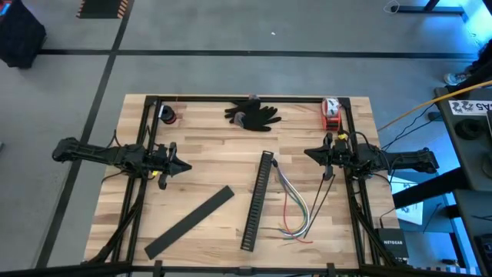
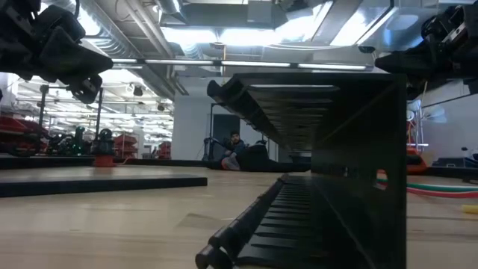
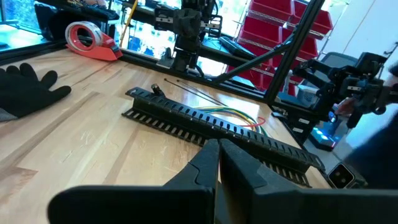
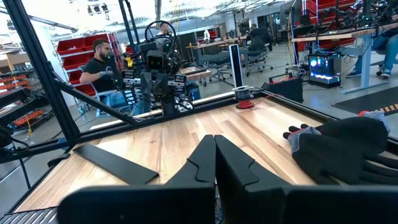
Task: Ziptie cables
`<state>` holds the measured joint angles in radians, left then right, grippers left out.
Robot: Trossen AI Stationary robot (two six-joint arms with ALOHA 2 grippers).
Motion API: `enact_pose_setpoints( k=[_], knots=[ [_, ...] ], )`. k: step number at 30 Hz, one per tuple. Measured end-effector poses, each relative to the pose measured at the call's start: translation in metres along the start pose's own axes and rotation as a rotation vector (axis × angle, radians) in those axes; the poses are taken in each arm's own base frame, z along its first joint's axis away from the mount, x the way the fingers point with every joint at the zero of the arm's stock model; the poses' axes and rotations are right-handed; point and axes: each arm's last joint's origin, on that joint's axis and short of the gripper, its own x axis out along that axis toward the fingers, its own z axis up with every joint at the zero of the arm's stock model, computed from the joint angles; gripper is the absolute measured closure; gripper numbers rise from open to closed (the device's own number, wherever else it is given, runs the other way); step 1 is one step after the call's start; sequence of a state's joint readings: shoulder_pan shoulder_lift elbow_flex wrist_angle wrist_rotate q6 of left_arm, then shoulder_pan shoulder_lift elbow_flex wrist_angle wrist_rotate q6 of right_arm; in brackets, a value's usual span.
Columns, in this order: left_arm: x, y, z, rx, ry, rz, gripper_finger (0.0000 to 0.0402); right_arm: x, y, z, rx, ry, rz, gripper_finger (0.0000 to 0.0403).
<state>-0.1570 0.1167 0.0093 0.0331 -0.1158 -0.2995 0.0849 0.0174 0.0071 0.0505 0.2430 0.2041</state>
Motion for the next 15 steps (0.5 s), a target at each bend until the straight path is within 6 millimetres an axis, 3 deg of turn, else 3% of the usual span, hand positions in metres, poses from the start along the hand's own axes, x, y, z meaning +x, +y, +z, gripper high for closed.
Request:
enact_pose_setpoints(
  k=[6, 9, 15],
  knots=[
    [0.000, 0.000, 0.000, 0.003, 0.000, 0.000, 0.0394, 0.000, 0.000, 0.002, 0.036, -0.026, -0.012, 0.0402],
    [0.000, 0.002, 0.002, 0.027, -0.034, 0.070, 0.0394, 0.000, 0.002, 0.009, 0.232, -0.087, 0.028, 0.0402],
    [-0.002, -0.002, 0.022, -0.208, -0.245, 0.015, 0.0394, -0.004, -0.001, 0.027, 0.580, -0.329, -0.069, 0.0402]
  ],
)
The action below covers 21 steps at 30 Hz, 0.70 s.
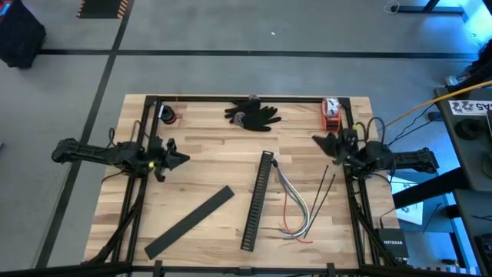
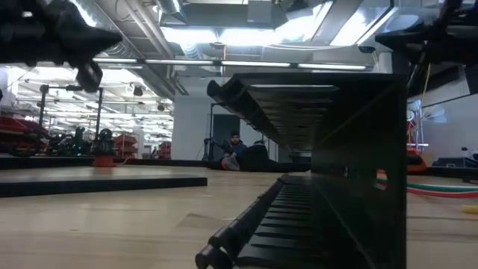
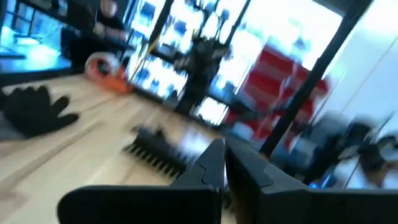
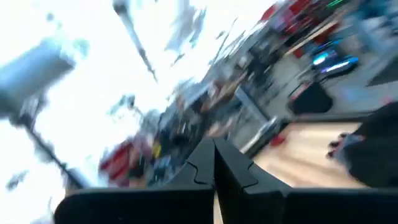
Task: Ziptie cables
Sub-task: Move the black cable duct to the top of the table
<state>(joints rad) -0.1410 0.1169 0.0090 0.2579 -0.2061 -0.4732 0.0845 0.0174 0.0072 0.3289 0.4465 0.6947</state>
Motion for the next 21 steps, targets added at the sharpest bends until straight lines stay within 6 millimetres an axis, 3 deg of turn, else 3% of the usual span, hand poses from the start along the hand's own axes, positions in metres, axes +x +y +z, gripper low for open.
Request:
enact_pose_setpoints(
  k=[6, 9, 12, 16, 21],
  knots=[
    [-0.002, -0.005, 0.019, -0.039, -0.230, 0.027, 0.0394, -0.002, -0.001, 0.012, 0.073, -0.245, -0.170, 0.0402],
    [-0.002, -0.008, 0.025, 0.008, -0.244, 0.047, 0.0394, 0.000, 0.004, 0.017, 0.053, -0.254, -0.142, 0.0402],
    [-0.001, -0.011, 0.034, 0.073, -0.264, 0.086, 0.0394, 0.011, 0.020, 0.025, -0.022, -0.191, -0.126, 0.0402],
    [0.001, -0.013, 0.039, 0.116, -0.233, 0.141, 0.0394, 0.044, 0.048, 0.030, -0.229, -0.043, -0.151, 0.0402],
    [0.002, -0.013, 0.038, 0.053, -0.224, 0.147, 0.0394, 0.090, 0.070, 0.016, -0.458, 0.362, -0.231, 0.0402]
  ],
)
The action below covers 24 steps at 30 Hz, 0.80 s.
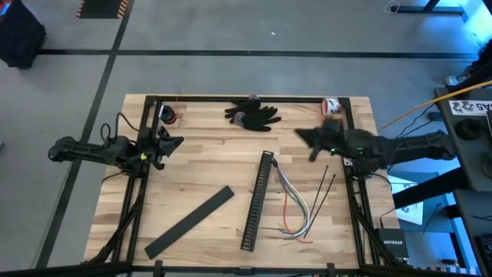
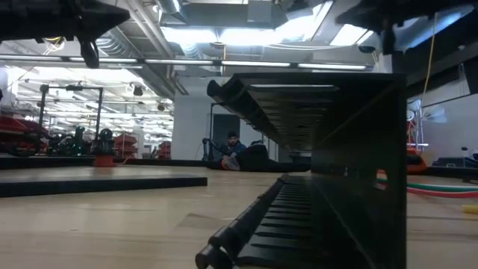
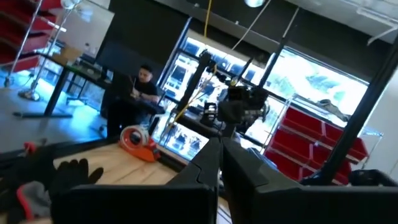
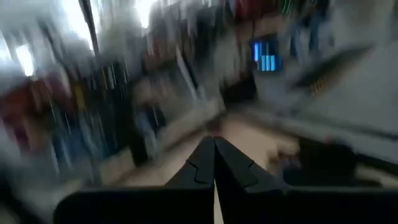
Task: Ziptie cables
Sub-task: Move the black cable duct to the top of the table
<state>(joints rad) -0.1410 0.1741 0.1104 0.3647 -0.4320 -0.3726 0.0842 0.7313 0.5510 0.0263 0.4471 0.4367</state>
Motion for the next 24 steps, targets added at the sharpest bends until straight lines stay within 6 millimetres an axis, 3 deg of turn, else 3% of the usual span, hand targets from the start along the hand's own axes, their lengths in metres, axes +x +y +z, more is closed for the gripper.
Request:
enact_pose_setpoints(
  k=[5, 11, 15, 19, 24],
  knots=[
    [0.000, 0.003, -0.006, -0.002, 0.062, 0.025, 0.0394, 0.047, 0.021, -0.021, -0.199, 0.452, 0.006, 0.0402],
    [-0.001, 0.005, -0.012, -0.005, 0.125, 0.045, 0.0394, 0.103, 0.038, -0.064, -0.215, 0.786, 0.059, 0.0402],
    [-0.001, 0.004, -0.014, -0.002, 0.160, 0.008, 0.0394, 0.131, 0.042, -0.090, -0.223, 0.891, 0.022, 0.0402],
    [-0.002, 0.006, -0.019, -0.011, 0.215, 0.014, 0.0394, 0.144, 0.042, -0.104, -0.249, 0.993, -0.028, 0.0402],
    [-0.004, 0.007, -0.025, -0.008, 0.297, -0.010, 0.0394, 0.142, 0.041, -0.104, -0.278, 1.055, -0.079, 0.0402]
  ],
)
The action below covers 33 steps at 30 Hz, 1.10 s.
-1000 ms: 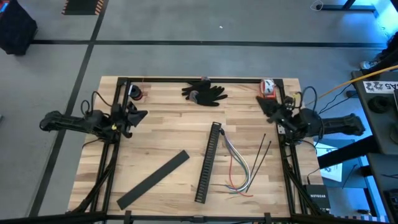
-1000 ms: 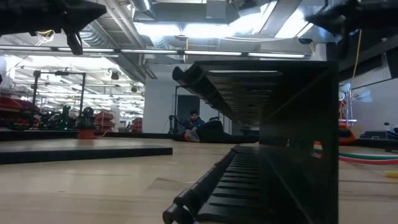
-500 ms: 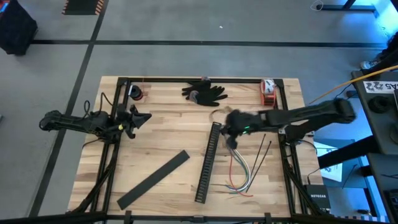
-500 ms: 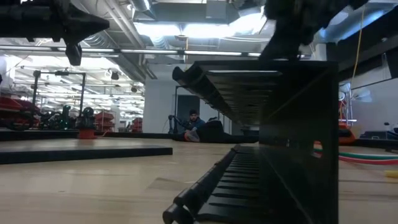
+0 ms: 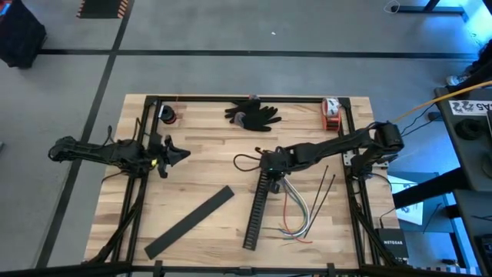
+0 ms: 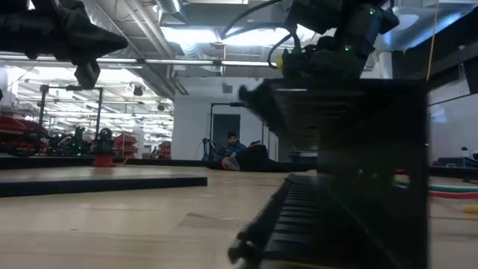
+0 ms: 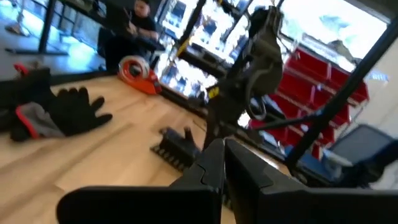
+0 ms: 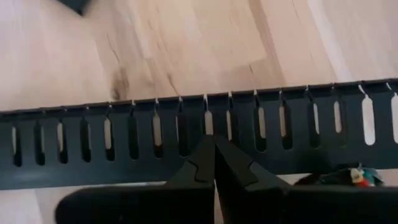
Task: Ziptie cables
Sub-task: Move the black cable duct to the top of the table
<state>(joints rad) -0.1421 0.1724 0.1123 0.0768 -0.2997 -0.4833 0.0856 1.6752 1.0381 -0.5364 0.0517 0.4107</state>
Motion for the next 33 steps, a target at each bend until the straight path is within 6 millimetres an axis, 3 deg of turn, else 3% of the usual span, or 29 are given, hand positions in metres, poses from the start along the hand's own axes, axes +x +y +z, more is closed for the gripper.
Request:
enact_pose_setpoints(
  k=[5, 10, 14, 20, 25, 33],
  knots=[
    [0.000, 0.001, -0.002, -0.011, 0.019, 0.000, 0.0394, -0.007, -0.002, -0.004, 0.002, 0.034, -0.015, 0.0402],
    [0.000, 0.001, -0.002, -0.009, 0.022, 0.001, 0.0394, -0.030, 0.002, 0.004, 0.002, 0.001, -0.008, 0.0402],
    [0.000, 0.002, -0.004, -0.019, 0.039, 0.011, 0.0394, -0.039, 0.008, 0.006, 0.111, -0.013, 0.038, 0.0402],
    [0.000, 0.002, -0.004, -0.020, 0.045, 0.014, 0.0394, -0.037, 0.012, 0.029, 0.302, -0.182, 0.171, 0.0398],
    [0.000, 0.002, -0.004, -0.020, 0.046, 0.013, 0.0394, -0.043, -0.001, 0.043, 0.204, -0.234, 0.190, 0.0338],
    [0.000, 0.002, -0.005, -0.026, 0.050, 0.013, 0.0394, -0.052, -0.017, 0.041, 0.017, -0.020, 0.123, 0.0203]
  ],
)
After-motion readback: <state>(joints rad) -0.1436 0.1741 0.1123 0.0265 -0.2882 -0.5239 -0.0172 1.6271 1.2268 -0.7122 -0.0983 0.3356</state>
